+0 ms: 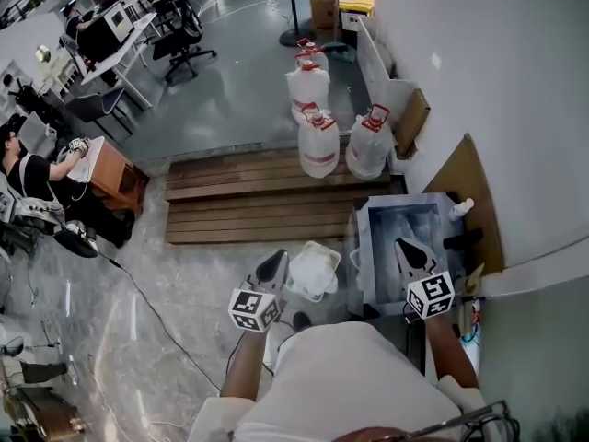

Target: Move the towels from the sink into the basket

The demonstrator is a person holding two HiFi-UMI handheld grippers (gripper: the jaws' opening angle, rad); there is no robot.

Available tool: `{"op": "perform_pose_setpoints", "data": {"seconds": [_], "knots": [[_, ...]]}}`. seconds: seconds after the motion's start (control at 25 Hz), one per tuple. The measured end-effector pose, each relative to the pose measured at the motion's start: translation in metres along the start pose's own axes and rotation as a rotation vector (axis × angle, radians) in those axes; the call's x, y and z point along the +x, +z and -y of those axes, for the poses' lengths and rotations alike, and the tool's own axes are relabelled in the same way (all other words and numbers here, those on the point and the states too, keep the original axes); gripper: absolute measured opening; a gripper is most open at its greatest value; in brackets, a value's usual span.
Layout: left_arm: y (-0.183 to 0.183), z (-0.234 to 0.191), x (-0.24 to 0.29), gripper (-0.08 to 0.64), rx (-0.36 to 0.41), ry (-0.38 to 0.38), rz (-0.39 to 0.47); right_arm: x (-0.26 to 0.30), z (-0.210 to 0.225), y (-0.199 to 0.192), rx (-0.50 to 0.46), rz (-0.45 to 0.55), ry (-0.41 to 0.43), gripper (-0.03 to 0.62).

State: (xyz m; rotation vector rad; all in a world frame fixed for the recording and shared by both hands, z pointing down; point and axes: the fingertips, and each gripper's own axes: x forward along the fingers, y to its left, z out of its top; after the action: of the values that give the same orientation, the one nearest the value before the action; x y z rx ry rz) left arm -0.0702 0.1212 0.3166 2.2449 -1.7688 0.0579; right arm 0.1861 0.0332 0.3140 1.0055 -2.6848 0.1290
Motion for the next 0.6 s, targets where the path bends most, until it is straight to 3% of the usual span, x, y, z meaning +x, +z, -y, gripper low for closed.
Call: {"op": "perform_pose_setpoints", "data": {"seconds": [0.6], "knots": [[0.0032,0.0045,0.0078,0.017,-0.016,-0.015,0.017,-0.0012,0.0001,0.0113,0.004,0.020,-0.002,0.003]]}}
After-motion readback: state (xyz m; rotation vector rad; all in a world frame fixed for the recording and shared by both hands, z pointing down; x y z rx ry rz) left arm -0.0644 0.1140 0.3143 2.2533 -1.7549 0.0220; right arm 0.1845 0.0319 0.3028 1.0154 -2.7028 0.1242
